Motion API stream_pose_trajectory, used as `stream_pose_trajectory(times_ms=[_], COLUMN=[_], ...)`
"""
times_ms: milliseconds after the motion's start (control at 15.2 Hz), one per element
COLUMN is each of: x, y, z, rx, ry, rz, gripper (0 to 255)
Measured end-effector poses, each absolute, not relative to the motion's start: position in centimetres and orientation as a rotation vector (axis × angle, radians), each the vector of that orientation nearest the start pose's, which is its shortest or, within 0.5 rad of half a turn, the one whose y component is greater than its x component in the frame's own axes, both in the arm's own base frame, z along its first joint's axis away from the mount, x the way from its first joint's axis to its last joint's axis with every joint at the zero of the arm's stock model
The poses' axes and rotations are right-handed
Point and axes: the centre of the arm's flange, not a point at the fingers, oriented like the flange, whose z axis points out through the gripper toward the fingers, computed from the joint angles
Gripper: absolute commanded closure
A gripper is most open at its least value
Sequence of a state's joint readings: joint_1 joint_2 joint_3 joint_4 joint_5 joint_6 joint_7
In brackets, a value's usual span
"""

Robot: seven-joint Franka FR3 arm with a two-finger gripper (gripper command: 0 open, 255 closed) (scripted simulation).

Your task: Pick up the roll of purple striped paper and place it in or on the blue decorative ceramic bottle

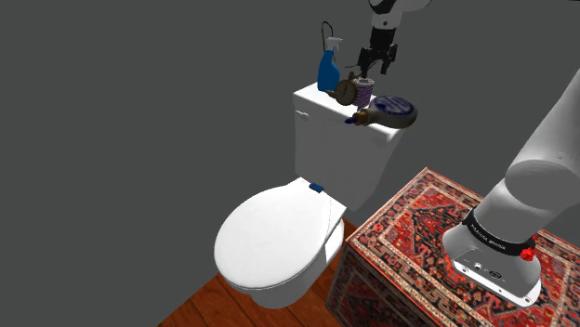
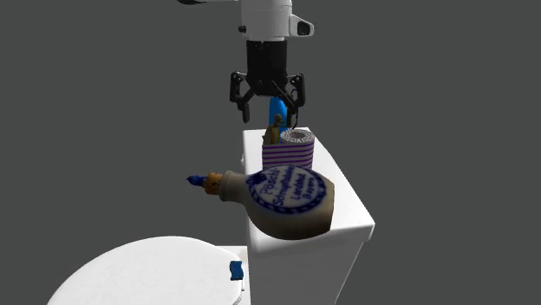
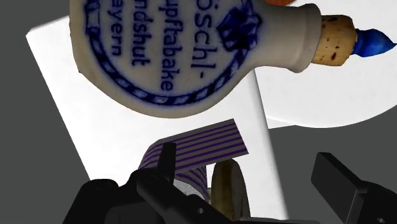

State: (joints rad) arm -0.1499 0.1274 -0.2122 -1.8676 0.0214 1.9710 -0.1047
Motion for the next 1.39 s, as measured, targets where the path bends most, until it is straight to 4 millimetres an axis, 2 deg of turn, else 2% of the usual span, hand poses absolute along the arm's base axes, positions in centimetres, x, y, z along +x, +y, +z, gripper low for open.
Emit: stream_pose_trajectory(times_ms=[330,462,924,1386], x=[59.6,60.6,60.8,60.9], y=[-25.6,-27.1,-27.5,-27.5], z=[42.0,41.3,37.7,37.4], rx=[-3.101,-3.097,-3.094,-3.094], ry=[0.486,0.511,0.512,0.513], rz=[0.034,0.029,0.033,0.03], gripper=[0,0,0,0])
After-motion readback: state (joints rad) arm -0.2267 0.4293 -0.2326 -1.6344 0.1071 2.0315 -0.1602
